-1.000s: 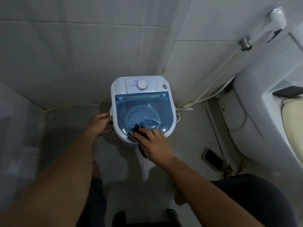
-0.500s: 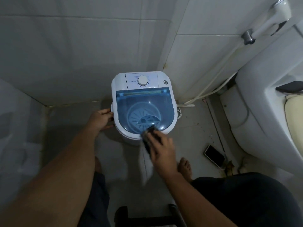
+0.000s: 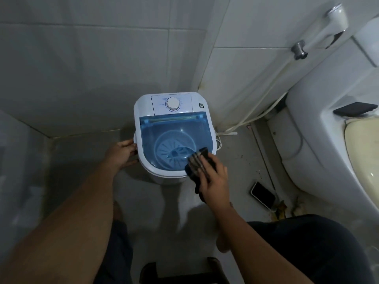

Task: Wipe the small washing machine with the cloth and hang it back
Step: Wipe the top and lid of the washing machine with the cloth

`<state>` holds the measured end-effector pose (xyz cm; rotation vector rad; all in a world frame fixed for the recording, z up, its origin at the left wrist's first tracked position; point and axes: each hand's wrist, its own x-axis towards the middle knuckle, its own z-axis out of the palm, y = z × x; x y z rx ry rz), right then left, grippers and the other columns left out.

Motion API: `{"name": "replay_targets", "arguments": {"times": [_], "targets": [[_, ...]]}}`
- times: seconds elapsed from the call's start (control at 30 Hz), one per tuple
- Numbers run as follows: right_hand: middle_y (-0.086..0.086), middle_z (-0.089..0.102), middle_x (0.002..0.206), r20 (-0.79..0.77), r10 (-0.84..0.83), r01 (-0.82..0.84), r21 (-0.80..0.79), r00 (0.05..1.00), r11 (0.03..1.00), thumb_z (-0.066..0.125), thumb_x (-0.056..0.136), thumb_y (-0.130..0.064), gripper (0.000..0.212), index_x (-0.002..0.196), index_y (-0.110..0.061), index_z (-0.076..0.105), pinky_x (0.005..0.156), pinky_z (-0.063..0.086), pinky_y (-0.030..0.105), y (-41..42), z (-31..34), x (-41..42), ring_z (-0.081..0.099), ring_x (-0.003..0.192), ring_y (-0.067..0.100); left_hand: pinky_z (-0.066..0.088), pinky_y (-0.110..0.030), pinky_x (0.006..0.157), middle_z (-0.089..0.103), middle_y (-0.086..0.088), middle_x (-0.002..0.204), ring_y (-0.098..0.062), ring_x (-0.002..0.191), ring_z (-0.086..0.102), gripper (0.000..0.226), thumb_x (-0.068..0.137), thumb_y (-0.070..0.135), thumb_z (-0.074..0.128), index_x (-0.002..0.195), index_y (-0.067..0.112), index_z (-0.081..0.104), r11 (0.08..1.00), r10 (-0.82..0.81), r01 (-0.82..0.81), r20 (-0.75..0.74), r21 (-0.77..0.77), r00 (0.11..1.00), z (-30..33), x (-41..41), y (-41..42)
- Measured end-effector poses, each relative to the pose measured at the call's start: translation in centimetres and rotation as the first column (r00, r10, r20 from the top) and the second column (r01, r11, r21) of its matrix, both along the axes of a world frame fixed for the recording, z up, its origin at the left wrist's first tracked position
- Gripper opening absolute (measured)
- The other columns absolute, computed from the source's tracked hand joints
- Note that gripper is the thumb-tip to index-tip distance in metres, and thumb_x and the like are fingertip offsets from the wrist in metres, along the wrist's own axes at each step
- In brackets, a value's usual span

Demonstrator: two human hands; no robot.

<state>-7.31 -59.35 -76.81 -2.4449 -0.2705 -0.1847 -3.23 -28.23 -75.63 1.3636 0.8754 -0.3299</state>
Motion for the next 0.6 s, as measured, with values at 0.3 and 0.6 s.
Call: {"name": "replay_targets", "arguments": {"times": [0.3, 0.6], "targets": [[0.007, 0.068, 0.125, -0.35, -0.348, 0.46, 0.318, 0.87, 0.829, 0.057, 0.1, -0.017, 0.035, 0.133, -0.016, 0.066, 0.101, 0.052, 0.034, 1.7, 1.7, 9.9, 0.064, 0.113, 0.021, 0.055, -0.041, 0.089, 0.07, -0.013, 0.12, -0.027, 0.115, 0.066, 0.032, 0.1, 0.013, 0.057, 0.131, 0.015, 0.064, 1.0, 0.017, -0.017, -0.001, -0.015, 1.0, -0.3, 0.1, 0.2], [0.009, 0.07, 0.115, -0.241, -0.243, 0.28, 0.134, 0.94, 0.951, 0.055, 0.098, -0.019, 0.034, 0.129, -0.013, 0.067, 0.089, 0.053, 0.03, 5.4, 4.3, 19.0, 0.067, 0.101, 0.025, 0.057, -0.036, 0.08, 0.071, -0.015, 0.119, -0.028, 0.11, 0.067, 0.031, 0.1, 0.014, 0.058, 0.13, 0.016, 0.064, 1.0, 0.016, -0.016, -0.018, -0.026, 1.0, 0.4, 0.2, 0.1]]}}
